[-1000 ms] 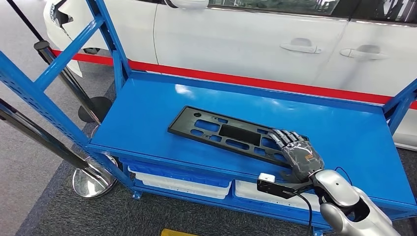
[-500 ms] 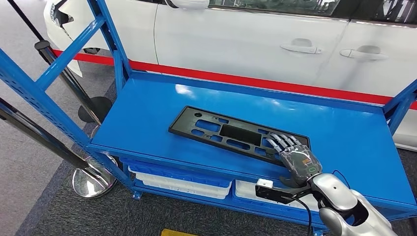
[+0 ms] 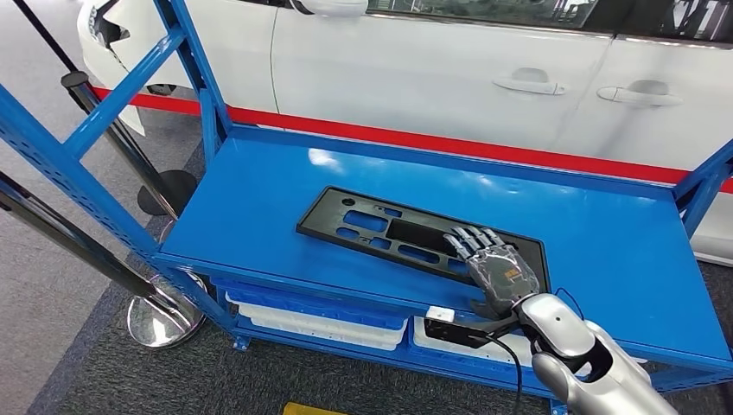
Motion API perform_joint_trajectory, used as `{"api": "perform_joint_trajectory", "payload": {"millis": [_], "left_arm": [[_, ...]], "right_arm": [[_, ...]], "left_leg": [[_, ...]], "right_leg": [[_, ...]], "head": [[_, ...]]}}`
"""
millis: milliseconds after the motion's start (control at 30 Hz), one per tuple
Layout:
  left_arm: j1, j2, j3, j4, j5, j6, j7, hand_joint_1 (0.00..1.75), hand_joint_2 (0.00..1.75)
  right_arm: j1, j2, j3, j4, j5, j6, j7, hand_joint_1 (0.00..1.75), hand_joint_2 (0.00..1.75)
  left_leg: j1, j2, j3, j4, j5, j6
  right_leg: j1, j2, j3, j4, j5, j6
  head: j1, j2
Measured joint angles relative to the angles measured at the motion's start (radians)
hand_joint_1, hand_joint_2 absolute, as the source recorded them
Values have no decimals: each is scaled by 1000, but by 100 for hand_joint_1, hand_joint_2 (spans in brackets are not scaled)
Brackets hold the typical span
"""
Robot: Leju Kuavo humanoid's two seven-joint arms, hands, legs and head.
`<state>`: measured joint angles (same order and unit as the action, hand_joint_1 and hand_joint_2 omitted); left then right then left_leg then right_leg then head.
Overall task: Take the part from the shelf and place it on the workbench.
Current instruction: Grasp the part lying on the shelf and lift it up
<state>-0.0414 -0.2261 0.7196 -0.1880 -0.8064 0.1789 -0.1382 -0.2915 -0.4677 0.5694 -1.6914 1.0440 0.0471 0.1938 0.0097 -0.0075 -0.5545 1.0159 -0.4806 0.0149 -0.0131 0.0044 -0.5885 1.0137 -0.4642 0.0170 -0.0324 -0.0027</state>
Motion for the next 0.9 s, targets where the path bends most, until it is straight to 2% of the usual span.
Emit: {"api": "perform_joint_trajectory", "payload": {"millis": [100, 133, 167, 267, 300, 367, 433, 533, 900], "left_arm": [[0, -1, 0, 0, 0, 0, -1, 0, 0], [0, -2, 0, 0, 0, 0, -2, 0, 0], [0, -2, 0, 0, 0, 0, -2, 0, 0], [0, -4, 0, 0, 0, 1, -2, 0, 0], [0, -4, 1, 0, 1, 2, -2, 0, 0], [0, -6, 1, 0, 3, 3, -2, 0, 0], [0, -7, 2, 0, 6, 4, -4, 0, 0], [0, -8, 3, 0, 8, 5, -7, 0, 0], [1, -10, 9, 0, 11, 5, -13, 0, 0]], "right_arm": [[-30, 28, 14, 48, 8, 2, 7, 0, 175], [-38, 36, 18, 64, 11, 2, 10, 5, 175], [-44, 42, 21, 77, 13, 2, 14, 23, 175], [-54, 55, 27, 109, 18, 2, 23, 119, 175], [-56, 58, 28, 118, 21, 1, 27, 137, 175], [-60, 64, 29, 138, 29, -1, 36, 152, 175], [-64, 67, 30, 156, 35, -3, 43, 162, 175], [-67, 67, 29, 176, 37, -9, 48, 164, 175], [-60, 65, -17, 190, 38, -19, 59, 156, 175]], "left_leg": [[0, 0, 0, 0, 0, 0], [0, 0, 0, 0, 0, 0], [0, 0, 0, 0, 0, 0], [0, 0, 0, 0, 0, 0], [0, 0, 0, 0, 0, 0], [0, 0, 0, 0, 0, 0], [0, 0, 0, 0, 0, 0], [0, 0, 0, 0, 0, 0], [0, 0, 1, 1, 0, 0]], "right_leg": [[0, 0, 0, 0, 0, 0], [0, 0, 0, 0, 0, 0], [0, 0, 0, 0, 0, 0], [0, -1, 0, 0, 0, 0], [0, -1, 0, 0, 0, 0], [0, -1, 0, 0, 0, 0], [0, -1, 0, 0, 0, 0], [0, -1, 0, 0, 0, 0], [0, -1, 1, 0, 0, 0]], "head": [[0, 0], [0, 0], [0, 0], [0, 0], [0, 0], [0, 0], [0, 0], [0, 0], [0, 0]]}}
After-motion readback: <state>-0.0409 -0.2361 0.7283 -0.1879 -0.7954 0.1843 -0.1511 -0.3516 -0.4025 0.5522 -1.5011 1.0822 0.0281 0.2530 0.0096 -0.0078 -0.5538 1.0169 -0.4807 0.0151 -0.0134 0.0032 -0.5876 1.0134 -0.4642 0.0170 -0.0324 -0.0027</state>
